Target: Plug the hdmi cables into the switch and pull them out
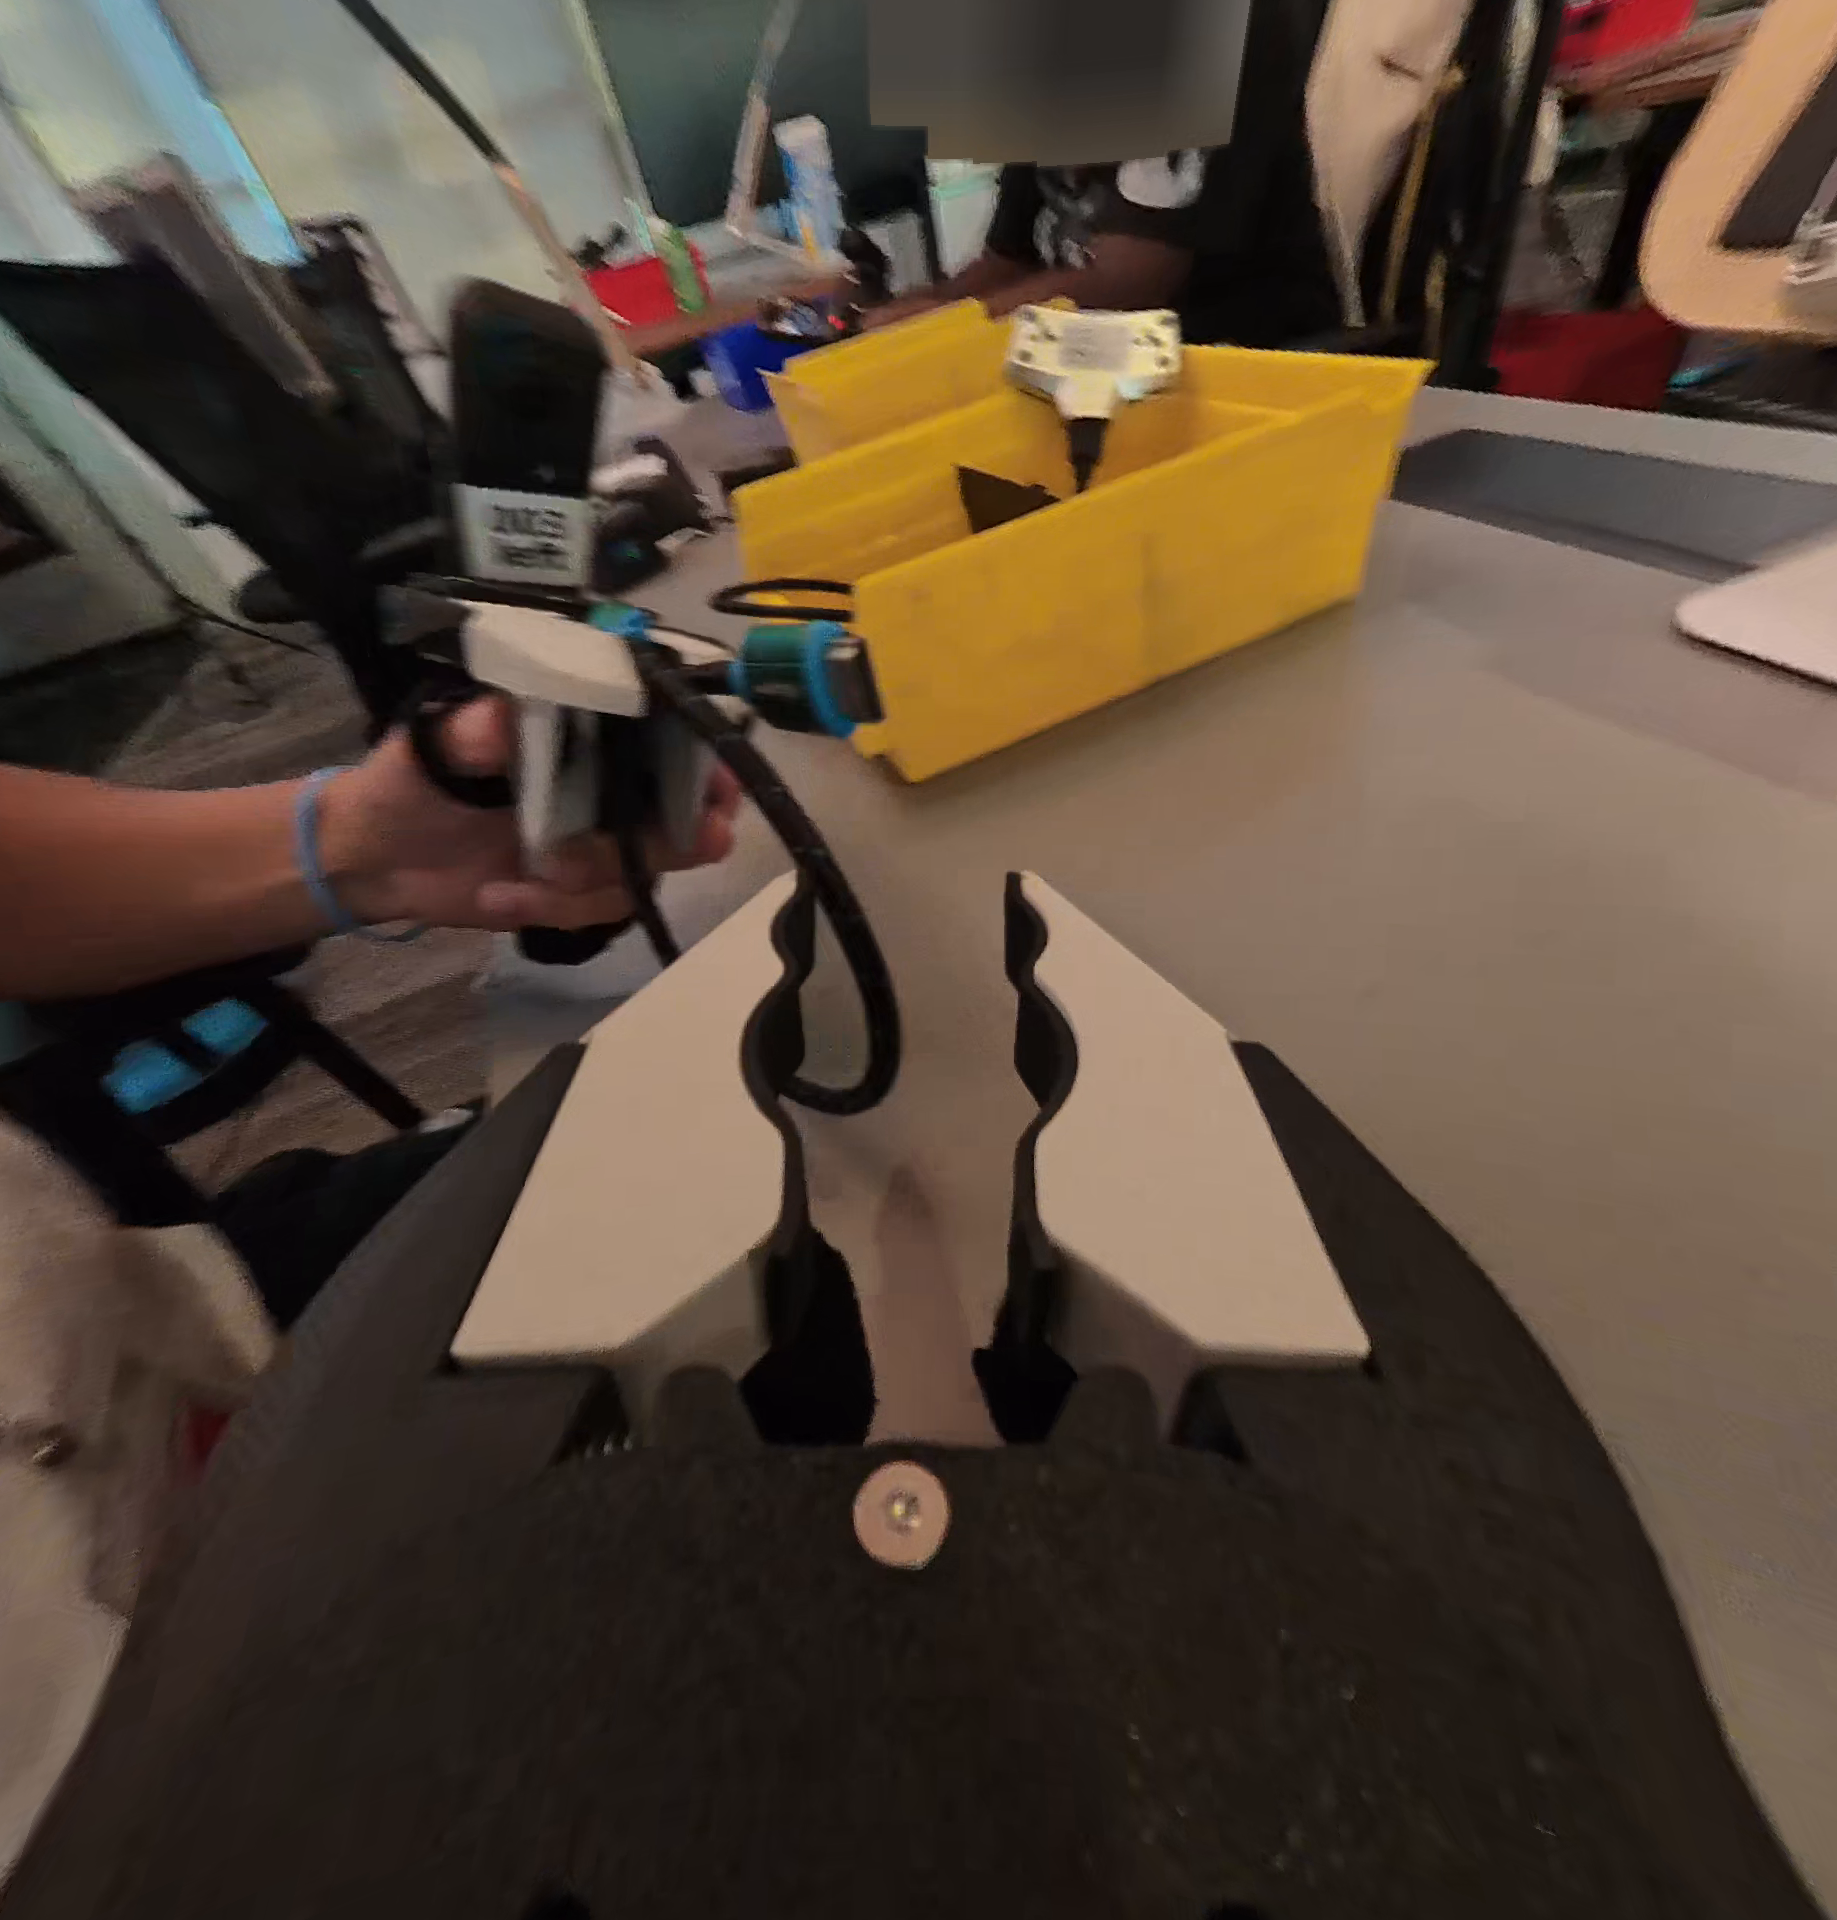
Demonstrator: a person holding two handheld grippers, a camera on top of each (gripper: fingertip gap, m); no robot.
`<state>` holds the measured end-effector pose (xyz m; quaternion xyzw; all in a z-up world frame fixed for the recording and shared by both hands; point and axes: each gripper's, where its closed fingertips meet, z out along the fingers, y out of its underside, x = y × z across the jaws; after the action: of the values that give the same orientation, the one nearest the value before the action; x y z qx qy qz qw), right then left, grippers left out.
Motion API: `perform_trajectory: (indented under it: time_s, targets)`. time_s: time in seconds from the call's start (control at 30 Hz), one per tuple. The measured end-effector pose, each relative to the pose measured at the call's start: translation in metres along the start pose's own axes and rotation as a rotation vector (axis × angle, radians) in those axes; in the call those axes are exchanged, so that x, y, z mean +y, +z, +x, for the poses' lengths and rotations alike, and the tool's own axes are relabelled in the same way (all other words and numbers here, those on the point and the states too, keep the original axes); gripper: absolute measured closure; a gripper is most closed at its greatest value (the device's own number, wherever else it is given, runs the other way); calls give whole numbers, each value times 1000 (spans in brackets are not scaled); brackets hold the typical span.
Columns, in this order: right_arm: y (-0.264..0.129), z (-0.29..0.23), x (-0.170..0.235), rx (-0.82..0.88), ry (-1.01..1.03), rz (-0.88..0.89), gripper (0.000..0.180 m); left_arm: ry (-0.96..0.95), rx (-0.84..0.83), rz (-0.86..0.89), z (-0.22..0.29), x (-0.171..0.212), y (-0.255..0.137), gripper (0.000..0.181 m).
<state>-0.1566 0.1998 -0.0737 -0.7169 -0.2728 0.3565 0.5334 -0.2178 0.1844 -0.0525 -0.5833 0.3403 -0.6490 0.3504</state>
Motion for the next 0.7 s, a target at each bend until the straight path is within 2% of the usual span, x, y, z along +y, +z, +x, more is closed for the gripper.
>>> perform_trajectory:
  time_s: [0.07, 0.1, 0.13, 0.2, 0.27, 0.47, 0.6, 0.63, 0.7]
  targets:
    - [-1, -19, 5, -120, 59, 14, 144, -29, 25, -19, 3, 6, 5, 169]
    - [1, -25, 6, -145, 64, 20, 152, -36, 18, -29, 2, 9, 7, 169]
    - [2, -25, 7, -116, 33, 18, 170, -45, 4, -30, -1, 10, 9, 169]
    - [3, -22, 14, -75, -48, -24, 171, -67, -27, -32, -6, 11, 10, 169]
    - [0, -24, 15, -126, 7, -66, 173, -75, -43, -45, -10, 13, 9, 169]
    - [-16, -20, 8, -109, -1, -30, 173, 19, -72, -141, -8, 26, 13, 171]
    - [-27, -19, -13, -158, 115, 115, 173, 227, -184, -318, -22, 48, 10, 173]
    - [-30, -16, -18, -168, 144, 146, 173, 241, -204, -338, -25, 51, 9, 173]
    - [-35, -11, -28, -155, 156, 213, 173, 166, -230, -262, -28, 41, 8, 173]
